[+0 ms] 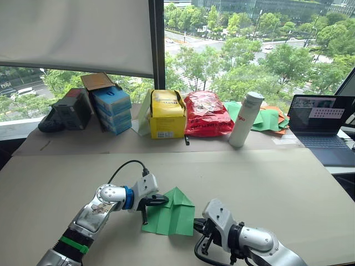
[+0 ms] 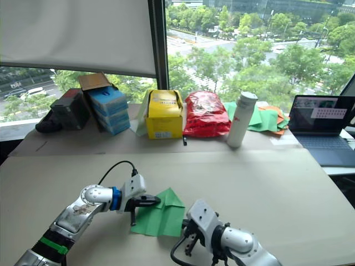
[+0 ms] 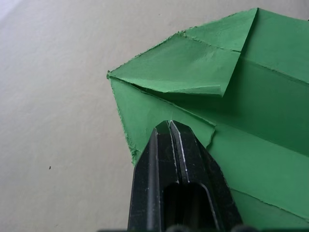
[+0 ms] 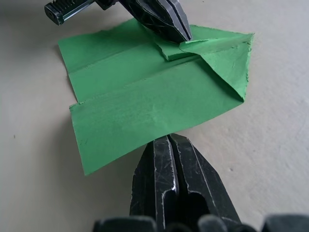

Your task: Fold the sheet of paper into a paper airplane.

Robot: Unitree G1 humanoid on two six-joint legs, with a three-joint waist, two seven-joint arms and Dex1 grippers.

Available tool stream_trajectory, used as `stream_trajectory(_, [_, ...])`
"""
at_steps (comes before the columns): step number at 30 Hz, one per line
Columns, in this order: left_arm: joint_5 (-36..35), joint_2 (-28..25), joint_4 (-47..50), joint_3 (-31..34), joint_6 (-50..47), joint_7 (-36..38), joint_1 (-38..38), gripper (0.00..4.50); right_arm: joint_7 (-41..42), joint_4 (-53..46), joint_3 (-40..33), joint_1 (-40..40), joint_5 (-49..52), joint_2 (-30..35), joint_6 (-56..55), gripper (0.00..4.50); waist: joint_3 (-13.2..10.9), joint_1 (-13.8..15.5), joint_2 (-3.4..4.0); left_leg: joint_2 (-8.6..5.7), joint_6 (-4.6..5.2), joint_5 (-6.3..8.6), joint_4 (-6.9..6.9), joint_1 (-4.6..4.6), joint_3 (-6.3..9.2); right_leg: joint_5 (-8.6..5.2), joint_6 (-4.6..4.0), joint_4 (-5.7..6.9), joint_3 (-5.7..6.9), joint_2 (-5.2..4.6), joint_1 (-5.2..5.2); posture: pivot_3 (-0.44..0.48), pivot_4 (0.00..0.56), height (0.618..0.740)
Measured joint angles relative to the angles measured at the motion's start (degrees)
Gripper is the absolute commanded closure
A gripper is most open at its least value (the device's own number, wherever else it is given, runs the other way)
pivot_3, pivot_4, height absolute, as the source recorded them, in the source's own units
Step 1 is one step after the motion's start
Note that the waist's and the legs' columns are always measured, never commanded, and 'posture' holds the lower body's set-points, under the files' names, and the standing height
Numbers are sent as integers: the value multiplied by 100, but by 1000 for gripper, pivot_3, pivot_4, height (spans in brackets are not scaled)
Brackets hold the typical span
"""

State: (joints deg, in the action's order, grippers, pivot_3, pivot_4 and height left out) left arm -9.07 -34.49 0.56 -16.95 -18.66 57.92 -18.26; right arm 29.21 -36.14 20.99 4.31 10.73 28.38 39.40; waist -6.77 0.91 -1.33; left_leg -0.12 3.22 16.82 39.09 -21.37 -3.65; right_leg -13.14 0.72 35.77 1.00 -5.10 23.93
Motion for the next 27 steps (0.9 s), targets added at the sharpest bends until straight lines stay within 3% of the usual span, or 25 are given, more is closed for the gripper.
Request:
stream_trajectory(18, [32,-6,112,33,-11,-33,43,4478,79,1077,243,-1403,-95,-918,-260,4500,-2,-25,0,0,1,-1,0,-2,0,0,-1,8,-1,7,6,0,150,740])
stream_trajectory(27, [45,82,124,-10,-35,3,21,4478,191,1390,389,-1512,-271,-961,-441,4500,-2,-20,1,-4,5,1,2,-12,-1,1,1,7,1,4,11,0,150,740])
